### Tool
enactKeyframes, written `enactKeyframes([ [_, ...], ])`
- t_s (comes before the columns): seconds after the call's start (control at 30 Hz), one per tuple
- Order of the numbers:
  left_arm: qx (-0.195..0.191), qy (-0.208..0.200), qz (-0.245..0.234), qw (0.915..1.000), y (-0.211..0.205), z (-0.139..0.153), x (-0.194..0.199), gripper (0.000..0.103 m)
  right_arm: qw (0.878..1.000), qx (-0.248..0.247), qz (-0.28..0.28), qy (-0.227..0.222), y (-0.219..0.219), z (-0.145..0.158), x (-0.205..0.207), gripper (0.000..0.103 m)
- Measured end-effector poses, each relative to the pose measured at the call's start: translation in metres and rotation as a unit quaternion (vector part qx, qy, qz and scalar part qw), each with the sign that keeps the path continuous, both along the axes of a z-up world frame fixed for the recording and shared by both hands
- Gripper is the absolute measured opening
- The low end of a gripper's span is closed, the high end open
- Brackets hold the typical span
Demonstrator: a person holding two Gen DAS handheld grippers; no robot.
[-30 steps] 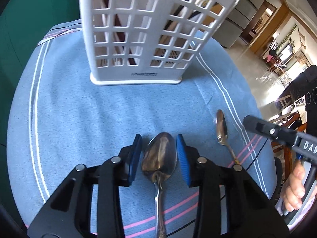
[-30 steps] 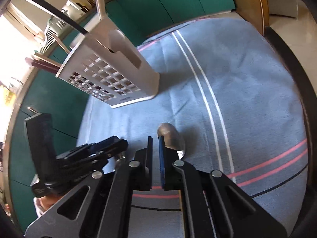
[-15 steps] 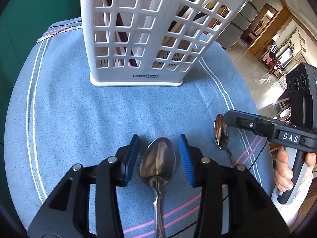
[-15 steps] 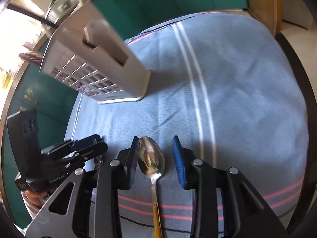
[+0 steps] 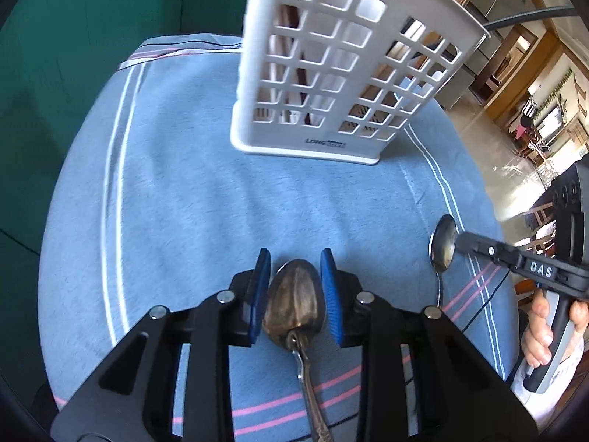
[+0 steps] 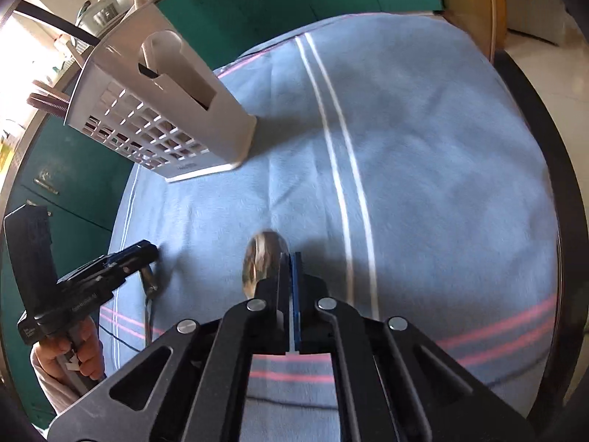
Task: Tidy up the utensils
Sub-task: 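Close the left tool on the silver spoon handle and lift it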
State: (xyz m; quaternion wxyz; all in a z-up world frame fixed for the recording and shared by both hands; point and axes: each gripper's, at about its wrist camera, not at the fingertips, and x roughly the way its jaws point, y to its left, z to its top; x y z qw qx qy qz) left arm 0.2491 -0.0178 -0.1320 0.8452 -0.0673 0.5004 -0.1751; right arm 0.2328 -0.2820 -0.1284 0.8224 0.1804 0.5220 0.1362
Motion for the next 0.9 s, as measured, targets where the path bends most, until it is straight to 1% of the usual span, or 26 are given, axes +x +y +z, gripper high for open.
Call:
enactKeyframes([
  [0.07,-0.001,-0.001,0.002,1.0,0.003,0.001,-0.001,0.028,1.0,0.024,0.007,-0.001,-0.002,-0.001,-0.007,0.004],
  [0.1,-0.001,-0.001,0.003,1.0,0.004,0.0,-0.003,0.031,1.0,0.024,0.008,-0.004,-0.003,-0.001,-0.007,0.011],
  [0.13,-0.004,-0.001,0.003,1.0,0.005,0.0,-0.002,0.034,1.0,0.019,0.009,-0.009,-0.004,0.0,-0.007,0.015],
  [0.17,-0.003,-0.001,0.004,1.0,0.006,0.0,-0.002,0.034,1.0,0.013,0.006,-0.013,-0.005,0.0,-0.005,0.019],
  [0.3,-0.012,0.003,-0.002,0.9999,0.01,0.0,-0.005,0.037,0.999,0.023,0.026,-0.025,-0.005,0.0,0.007,0.02],
  [0.4,-0.012,0.008,-0.004,0.9999,0.01,-0.004,-0.002,0.036,0.998,0.027,0.045,-0.019,-0.002,-0.006,0.018,0.02],
  [0.43,-0.013,0.009,-0.006,0.9999,0.01,-0.005,-0.001,0.035,0.998,0.028,0.049,-0.017,0.0,-0.008,0.021,0.02],
  [0.47,-0.014,0.01,-0.009,0.9998,0.01,-0.006,-0.001,0.032,0.998,0.028,0.054,-0.013,0.003,-0.009,0.023,0.02],
  [0.5,-0.018,0.011,-0.012,0.9997,0.01,-0.006,-0.002,0.029,0.998,0.03,0.056,-0.015,0.004,-0.01,0.024,0.017],
  [0.57,-0.024,0.011,-0.013,0.9996,0.011,-0.006,-0.001,0.028,0.997,0.036,0.064,-0.014,0.005,-0.009,0.021,0.006],
  [0.6,-0.026,0.011,-0.013,0.9995,0.011,-0.006,-0.001,0.028,0.997,0.036,0.066,-0.016,0.006,-0.008,0.02,0.005],
  [0.8,-0.04,0.001,-0.001,0.9992,0.02,0.001,-0.007,0.028,0.997,0.023,0.064,-0.027,0.005,-0.001,0.01,0.003],
  [0.9,-0.042,0.01,-0.006,0.999,0.023,-0.001,-0.007,0.028,0.998,0.017,0.061,-0.023,0.005,-0.003,0.009,0.004],
])
